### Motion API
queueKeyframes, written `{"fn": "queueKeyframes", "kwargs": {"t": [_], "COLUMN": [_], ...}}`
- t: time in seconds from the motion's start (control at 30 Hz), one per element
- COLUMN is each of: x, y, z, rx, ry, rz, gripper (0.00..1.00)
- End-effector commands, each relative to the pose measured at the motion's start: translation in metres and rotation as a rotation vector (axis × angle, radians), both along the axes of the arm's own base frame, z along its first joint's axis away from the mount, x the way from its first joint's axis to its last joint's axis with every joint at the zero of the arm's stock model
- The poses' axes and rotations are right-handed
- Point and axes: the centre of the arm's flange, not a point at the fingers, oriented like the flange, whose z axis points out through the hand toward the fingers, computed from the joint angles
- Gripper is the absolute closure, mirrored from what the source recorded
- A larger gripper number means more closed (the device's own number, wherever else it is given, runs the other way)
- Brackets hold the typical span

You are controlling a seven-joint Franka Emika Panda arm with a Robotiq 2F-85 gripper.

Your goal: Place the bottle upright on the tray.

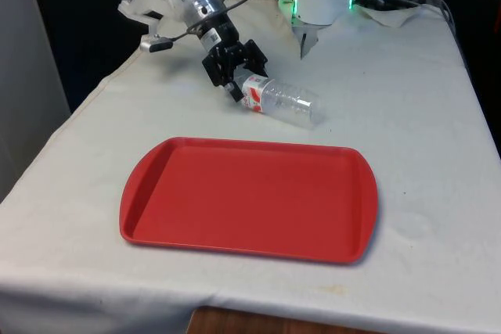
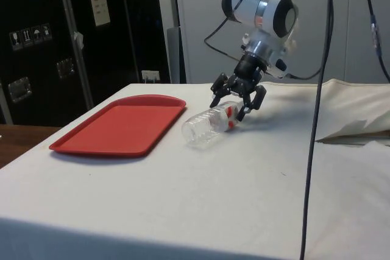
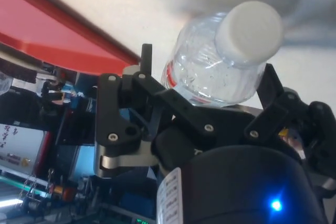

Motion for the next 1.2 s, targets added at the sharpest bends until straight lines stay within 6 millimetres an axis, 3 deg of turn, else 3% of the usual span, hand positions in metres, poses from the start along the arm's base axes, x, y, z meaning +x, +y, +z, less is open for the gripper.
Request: {"fn": "queueKeyframes", "kwargs": {"t": [0.0, 1.17], "x": [0.0008, -0.0023], "y": [-0.0013, -0.0057], "z": [-0.0009, -0.0090], "rx": [0.008, 0.033], "ry": [-0.004, -0.007], "rz": [0.001, 0.011], "gripper": [0.00, 0.00]}}
